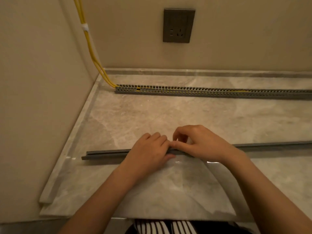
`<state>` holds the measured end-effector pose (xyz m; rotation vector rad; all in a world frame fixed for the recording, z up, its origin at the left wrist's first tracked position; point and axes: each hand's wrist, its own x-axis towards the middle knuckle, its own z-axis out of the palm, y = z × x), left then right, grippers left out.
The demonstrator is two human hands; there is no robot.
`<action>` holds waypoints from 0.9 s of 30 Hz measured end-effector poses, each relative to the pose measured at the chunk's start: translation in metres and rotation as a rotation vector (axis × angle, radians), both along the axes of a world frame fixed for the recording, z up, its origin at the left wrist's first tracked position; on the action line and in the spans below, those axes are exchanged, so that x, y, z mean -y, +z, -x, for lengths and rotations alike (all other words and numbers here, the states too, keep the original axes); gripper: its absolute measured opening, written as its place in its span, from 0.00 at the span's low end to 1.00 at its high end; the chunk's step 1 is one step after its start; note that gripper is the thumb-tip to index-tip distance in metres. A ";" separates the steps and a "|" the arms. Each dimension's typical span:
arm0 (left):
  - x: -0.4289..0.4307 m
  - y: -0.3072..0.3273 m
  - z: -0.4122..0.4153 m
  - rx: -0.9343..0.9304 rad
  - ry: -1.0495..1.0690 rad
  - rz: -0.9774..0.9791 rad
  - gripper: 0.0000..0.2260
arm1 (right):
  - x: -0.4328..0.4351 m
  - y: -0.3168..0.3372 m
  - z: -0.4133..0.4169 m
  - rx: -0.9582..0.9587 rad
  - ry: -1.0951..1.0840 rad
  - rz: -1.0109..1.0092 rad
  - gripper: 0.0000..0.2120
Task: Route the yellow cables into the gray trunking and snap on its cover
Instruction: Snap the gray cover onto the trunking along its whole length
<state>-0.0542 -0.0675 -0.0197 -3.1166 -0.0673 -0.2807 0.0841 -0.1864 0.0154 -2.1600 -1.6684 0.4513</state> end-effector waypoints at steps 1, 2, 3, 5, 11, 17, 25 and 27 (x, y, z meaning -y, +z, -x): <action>0.000 0.009 -0.003 -0.035 0.021 -0.002 0.17 | 0.004 0.002 -0.002 0.005 0.005 0.013 0.19; 0.000 0.019 -0.007 -0.080 0.040 0.004 0.17 | 0.006 0.004 -0.003 0.030 0.021 0.020 0.19; -0.004 0.027 -0.012 -0.098 0.047 0.020 0.17 | 0.008 0.006 -0.005 0.062 0.039 0.021 0.19; -0.012 0.038 -0.018 -0.218 0.079 0.182 0.16 | 0.009 0.007 -0.005 0.139 0.068 0.012 0.19; -0.028 0.059 -0.034 -0.294 0.104 0.588 0.20 | -0.007 0.009 -0.005 0.587 0.097 0.038 0.23; -0.045 0.068 -0.023 0.010 0.281 -0.047 0.27 | -0.021 0.035 -0.028 0.679 0.121 0.097 0.15; -0.089 0.096 -0.051 0.040 0.572 0.139 0.32 | -0.052 0.056 -0.061 0.678 0.088 0.063 0.10; -0.099 0.096 -0.066 0.026 0.592 0.191 0.32 | -0.061 0.059 -0.074 0.650 0.074 0.055 0.09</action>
